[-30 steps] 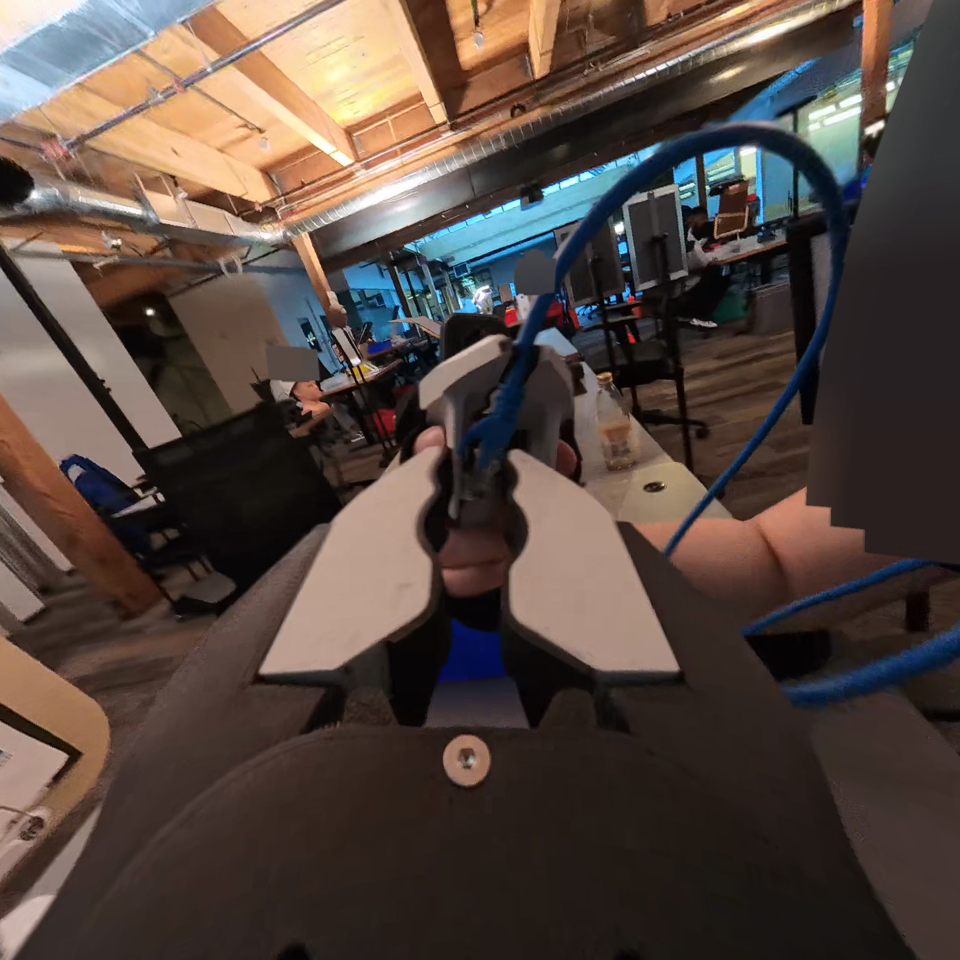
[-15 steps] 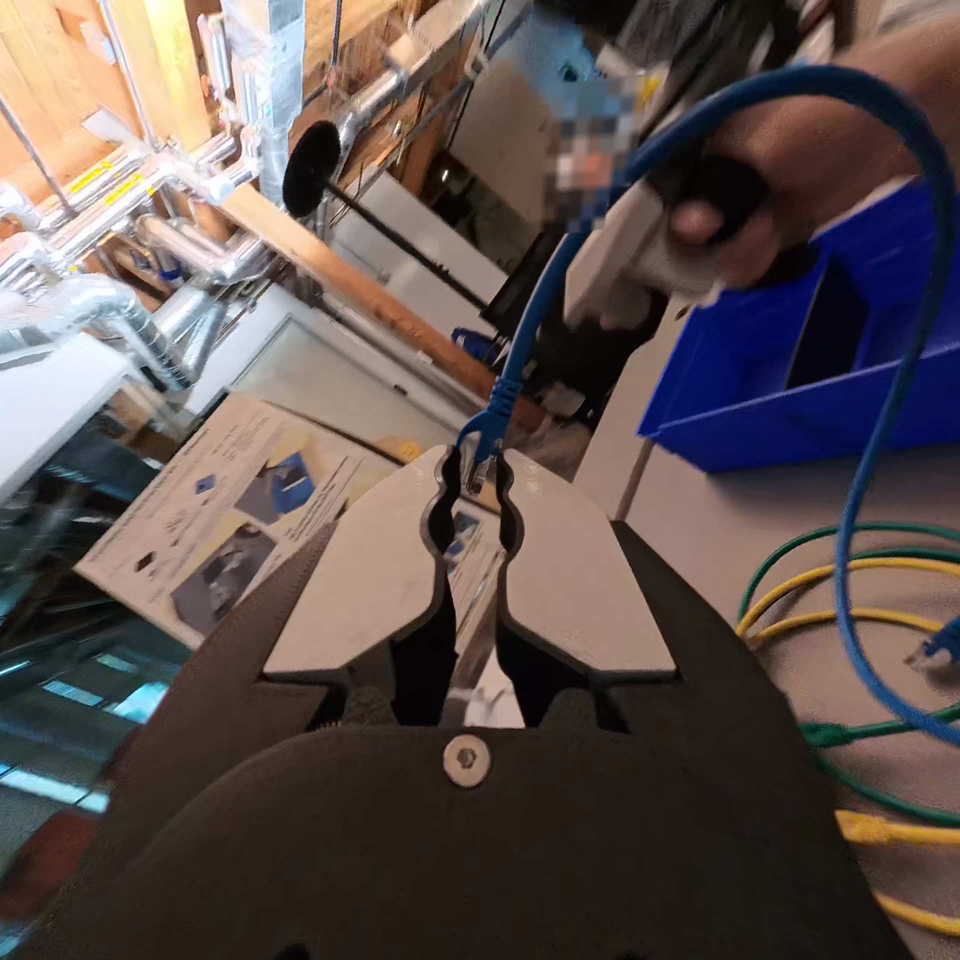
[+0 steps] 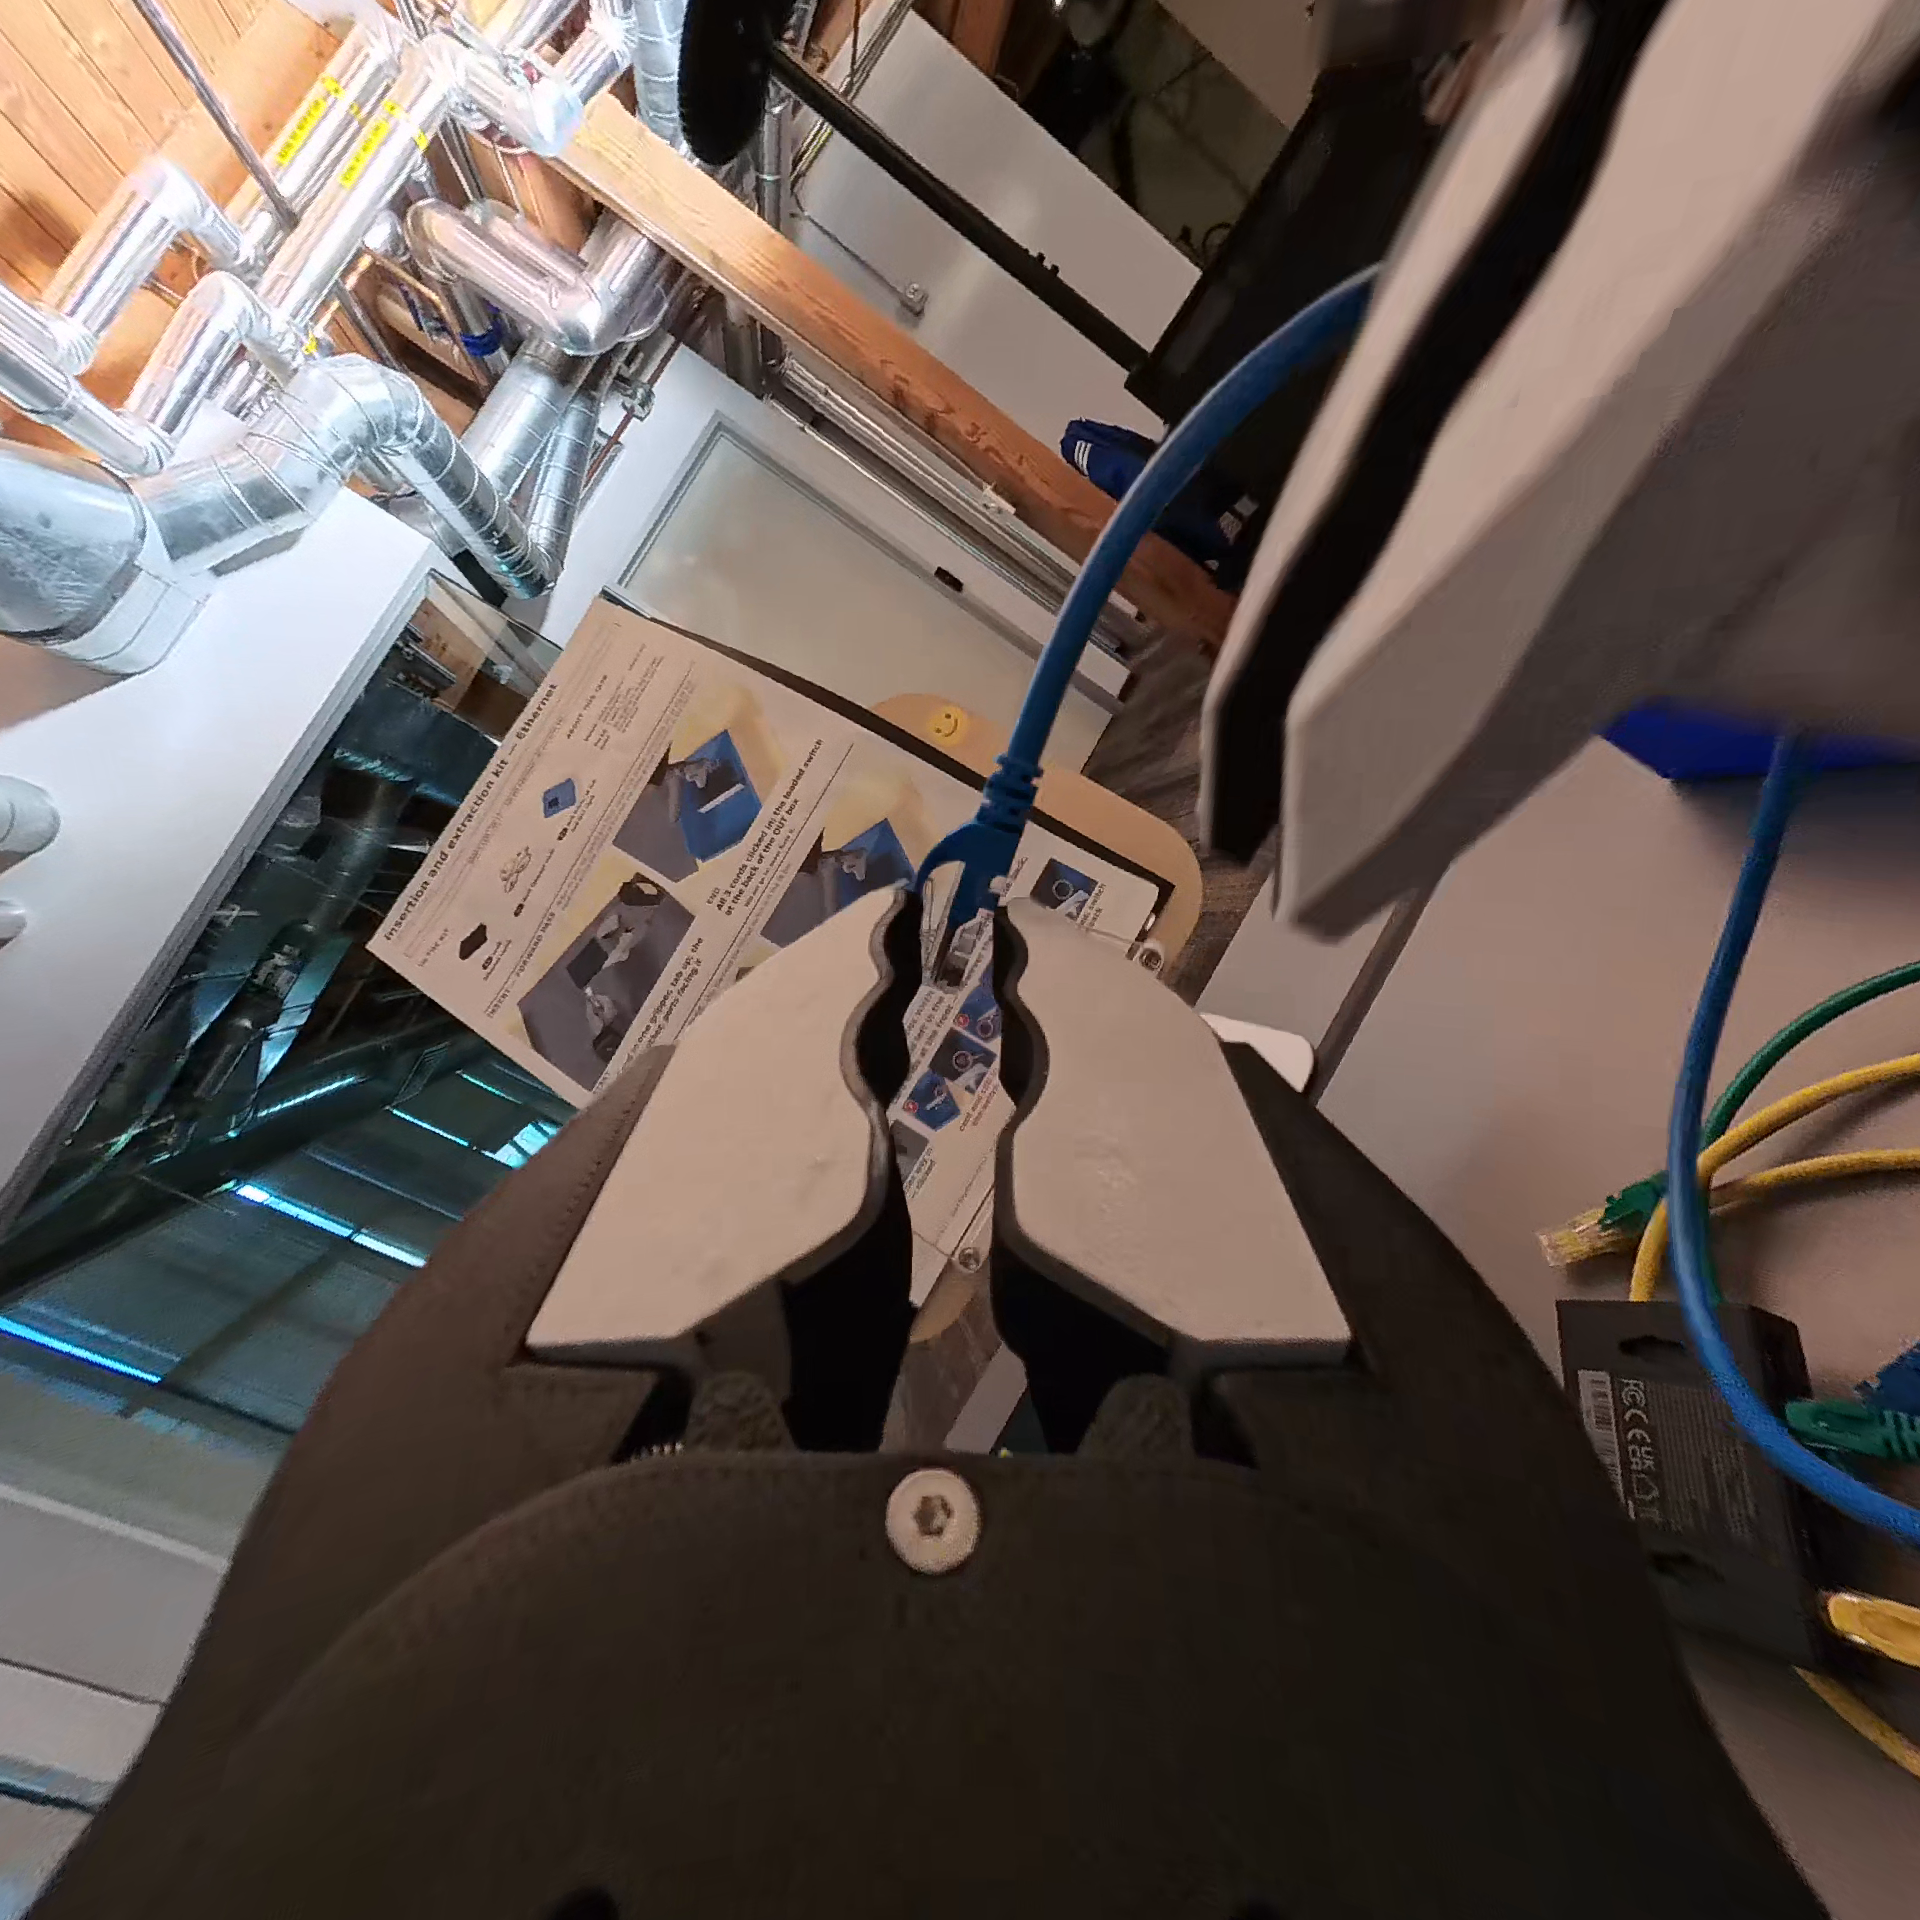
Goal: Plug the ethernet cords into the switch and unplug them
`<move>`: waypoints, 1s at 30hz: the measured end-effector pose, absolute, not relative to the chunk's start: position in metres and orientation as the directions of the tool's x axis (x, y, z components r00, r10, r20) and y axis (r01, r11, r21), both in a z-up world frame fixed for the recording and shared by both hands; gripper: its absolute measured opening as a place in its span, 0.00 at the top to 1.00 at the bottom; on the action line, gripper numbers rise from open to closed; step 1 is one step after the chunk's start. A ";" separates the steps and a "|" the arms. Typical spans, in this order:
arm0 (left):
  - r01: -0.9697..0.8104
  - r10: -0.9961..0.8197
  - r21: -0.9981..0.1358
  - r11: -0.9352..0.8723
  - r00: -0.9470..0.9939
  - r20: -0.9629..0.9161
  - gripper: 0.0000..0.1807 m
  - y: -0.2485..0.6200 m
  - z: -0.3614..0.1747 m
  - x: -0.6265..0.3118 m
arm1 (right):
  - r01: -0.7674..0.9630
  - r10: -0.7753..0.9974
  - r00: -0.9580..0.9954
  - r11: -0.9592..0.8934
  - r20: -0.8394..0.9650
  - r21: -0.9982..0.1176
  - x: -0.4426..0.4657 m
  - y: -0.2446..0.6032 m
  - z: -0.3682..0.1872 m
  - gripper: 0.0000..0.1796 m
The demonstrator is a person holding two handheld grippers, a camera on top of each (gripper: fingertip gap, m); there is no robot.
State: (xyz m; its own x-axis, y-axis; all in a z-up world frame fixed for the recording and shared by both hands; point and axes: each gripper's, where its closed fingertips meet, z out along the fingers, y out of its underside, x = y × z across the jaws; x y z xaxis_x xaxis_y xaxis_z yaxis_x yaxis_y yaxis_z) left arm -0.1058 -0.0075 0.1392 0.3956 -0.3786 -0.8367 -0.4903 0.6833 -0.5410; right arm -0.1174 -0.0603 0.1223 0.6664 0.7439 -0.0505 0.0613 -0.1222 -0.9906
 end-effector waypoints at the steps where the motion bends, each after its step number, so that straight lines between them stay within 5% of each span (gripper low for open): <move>1: -0.500 -0.370 -0.534 0.681 0.394 -0.841 0.93 -0.007 0.139 -0.107 | 0.057 0.715 0.698 -0.114 -0.042 -0.992 -0.117 -0.049 0.117 0.83; 5: -0.494 -0.365 -0.522 0.695 0.383 -0.849 0.94 -0.009 0.137 -0.103 | -0.069 0.631 0.775 0.024 -0.038 -0.997 -0.105 -0.027 0.129 0.75; 12: -0.451 -0.363 -0.479 0.753 0.323 -0.874 0.94 -0.027 0.135 -0.094 | -0.201 0.738 0.670 0.074 -0.082 -0.977 -0.102 -0.034 0.143 0.82; 16: -0.442 -0.350 -0.453 0.774 0.296 -0.889 0.94 -0.033 0.134 -0.093 | -0.203 0.788 0.601 -0.012 -0.134 -0.979 -0.103 -0.037 0.139 0.92; 25: -0.443 -0.319 -0.401 0.802 0.251 -0.914 0.95 -0.039 0.128 -0.089 | -0.157 0.814 0.565 -0.059 -0.139 -0.986 -0.102 -0.041 0.134 0.92; 30: -0.380 -0.359 -0.459 0.803 0.307 -0.881 0.95 -0.043 0.135 -0.087 | -0.113 0.813 0.583 0.063 -0.015 -0.992 -0.101 -0.046 0.142 0.92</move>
